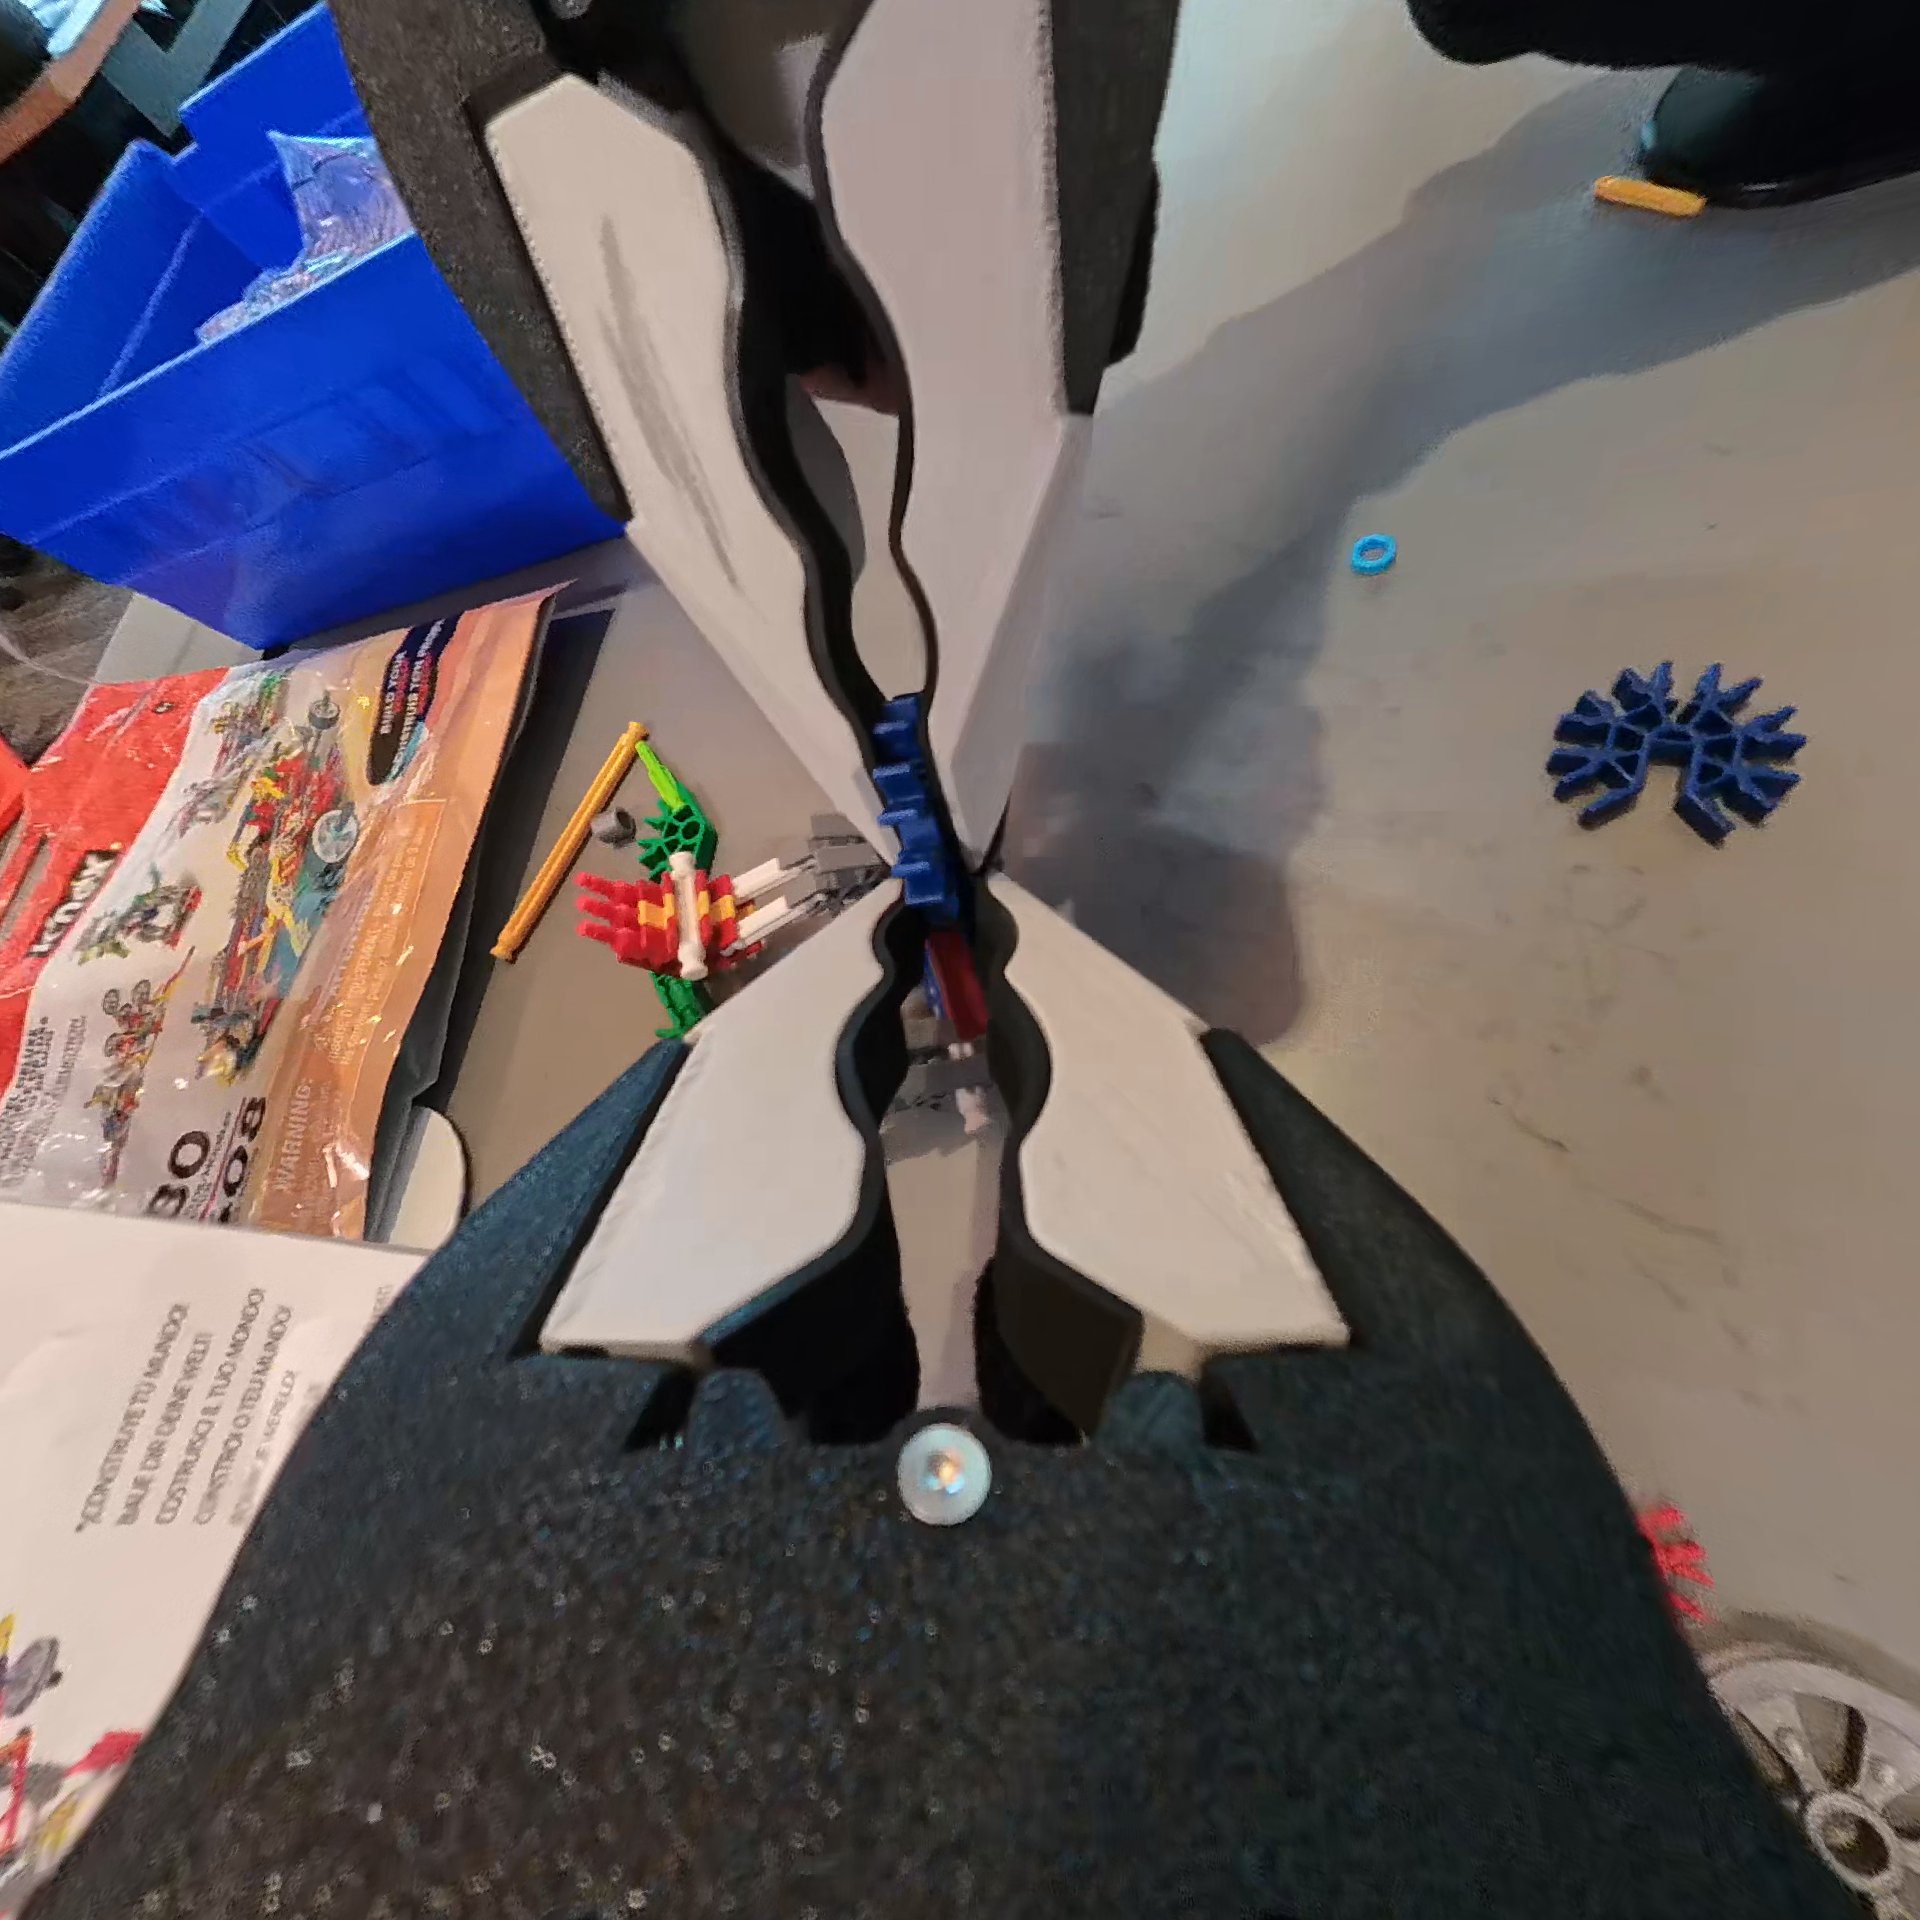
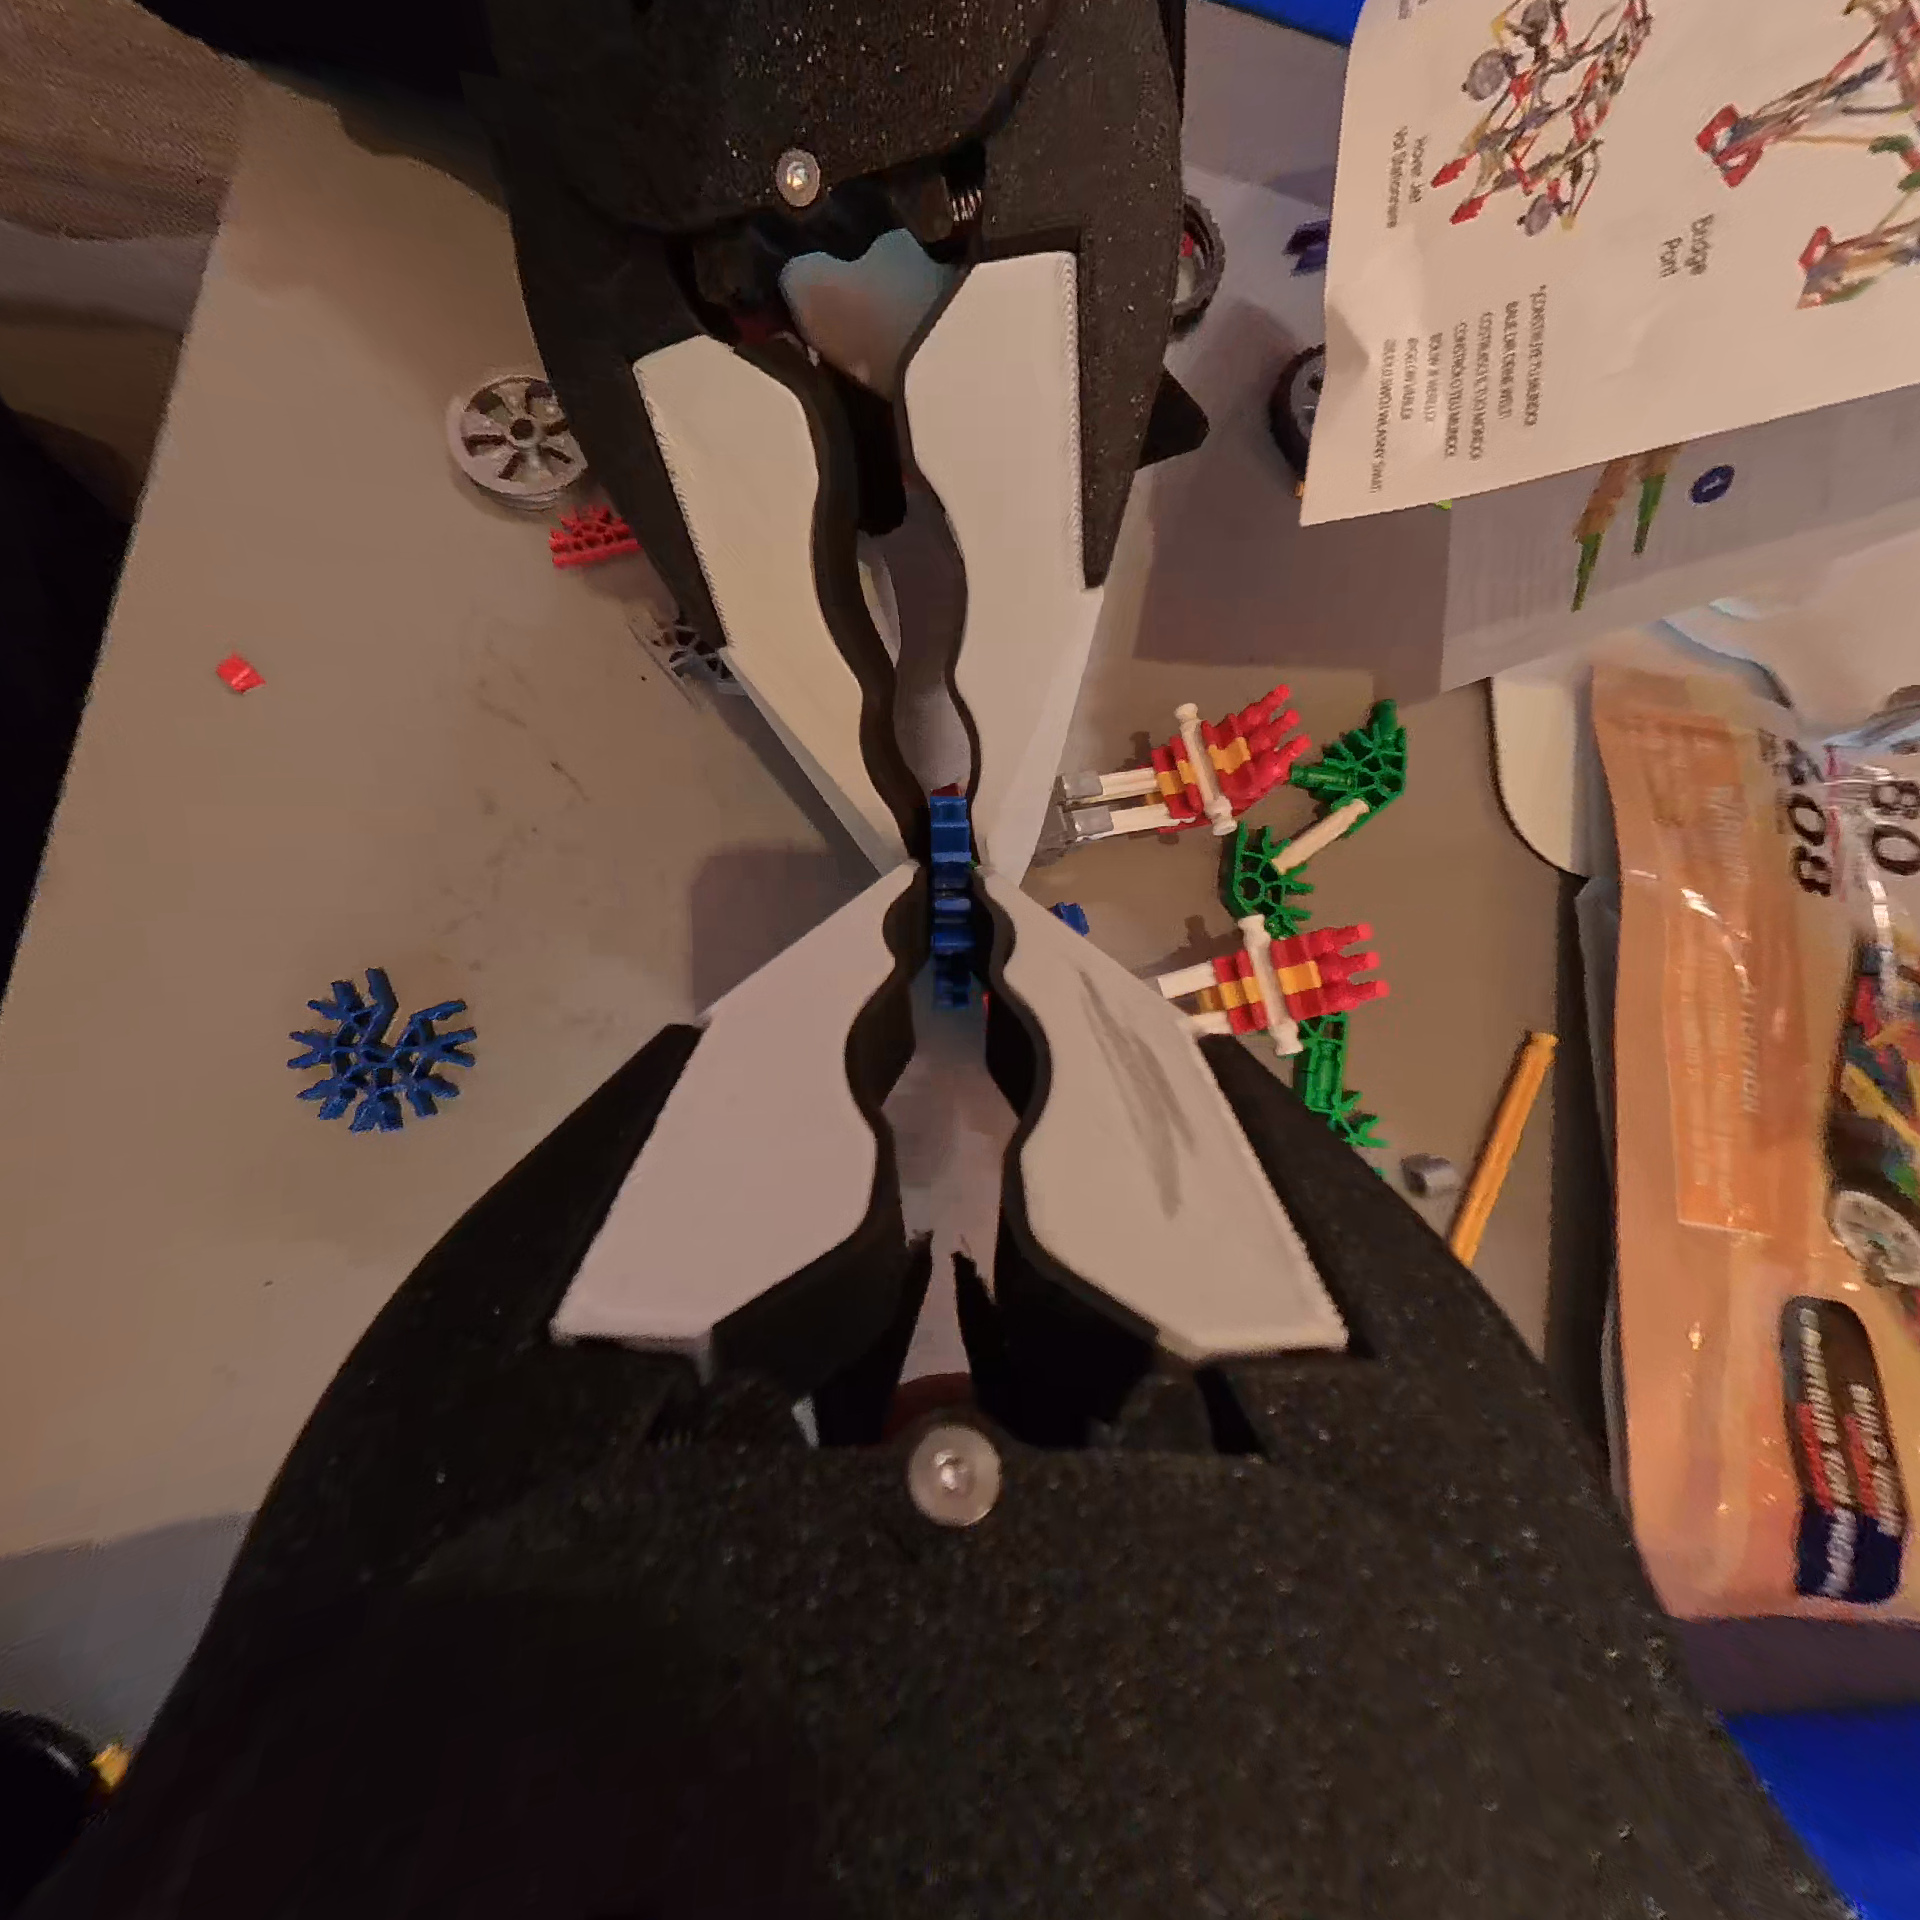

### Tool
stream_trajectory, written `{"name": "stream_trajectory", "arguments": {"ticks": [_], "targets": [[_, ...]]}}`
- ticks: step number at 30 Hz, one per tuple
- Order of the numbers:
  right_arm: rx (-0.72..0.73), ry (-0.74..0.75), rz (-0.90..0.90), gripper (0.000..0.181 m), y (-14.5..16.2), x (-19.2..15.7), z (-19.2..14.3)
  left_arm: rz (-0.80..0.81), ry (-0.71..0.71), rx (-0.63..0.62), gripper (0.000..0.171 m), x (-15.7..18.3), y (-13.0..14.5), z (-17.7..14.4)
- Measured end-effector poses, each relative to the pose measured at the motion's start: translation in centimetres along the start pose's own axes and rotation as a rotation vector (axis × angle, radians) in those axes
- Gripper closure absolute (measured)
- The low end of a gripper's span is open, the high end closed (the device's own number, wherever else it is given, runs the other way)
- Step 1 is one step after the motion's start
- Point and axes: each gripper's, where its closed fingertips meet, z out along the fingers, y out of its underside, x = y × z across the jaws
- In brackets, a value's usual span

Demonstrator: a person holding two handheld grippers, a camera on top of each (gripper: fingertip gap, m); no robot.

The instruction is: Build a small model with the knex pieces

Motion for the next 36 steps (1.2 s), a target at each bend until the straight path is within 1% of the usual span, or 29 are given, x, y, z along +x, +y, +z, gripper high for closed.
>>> {"name": "stream_trajectory", "arguments": {"ticks": [1,3,5,12,16,18,21,26,36], "targets": [[0.023,-0.021,0.021,0.176,-0.1,0.0,0.0,0.006,0.012,0.006,0.166,0.1,0.1,-0.1],[0.048,-0.011,0.047,0.176,-0.2,0.4,0.1,-0.013,0.000,0.027,0.165,-0.4,0.2,-0.1],[0.048,-0.010,0.056,0.176,-0.2,0.4,0.1,-0.033,0.026,0.035,0.161,-0.2,0.3,-0.2],[0.047,0.021,0.053,0.175,-0.2,1.0,0.2,-0.048,0.025,0.036,0.152,-0.4,0.5,-0.3],[0.027,0.040,0.032,0.174,0.0,1.1,0.2,-0.062,0.018,0.036,0.156,-0.6,0.5,-0.2],[0.014,0.056,0.003,0.173,0.0,1.1,0.2,-0.061,0.009,0.034,0.162,-0.7,0.5,-0.2],[-0.007,0.095,-0.044,0.173,0.0,1.2,0.2,-0.071,-0.007,0.039,0.165,-1.0,0.5,-0.2],[-0.020,0.147,-0.087,0.172,0.1,1.6,0.2,-0.087,-0.037,0.048,0.167,-1.3,0.4,0.0],[0.026,0.129,-0.085,0.173,0.0,2.0,0.2,-0.044,-0.107,0.040,0.171,-1.6,0.3,0.2]]}}
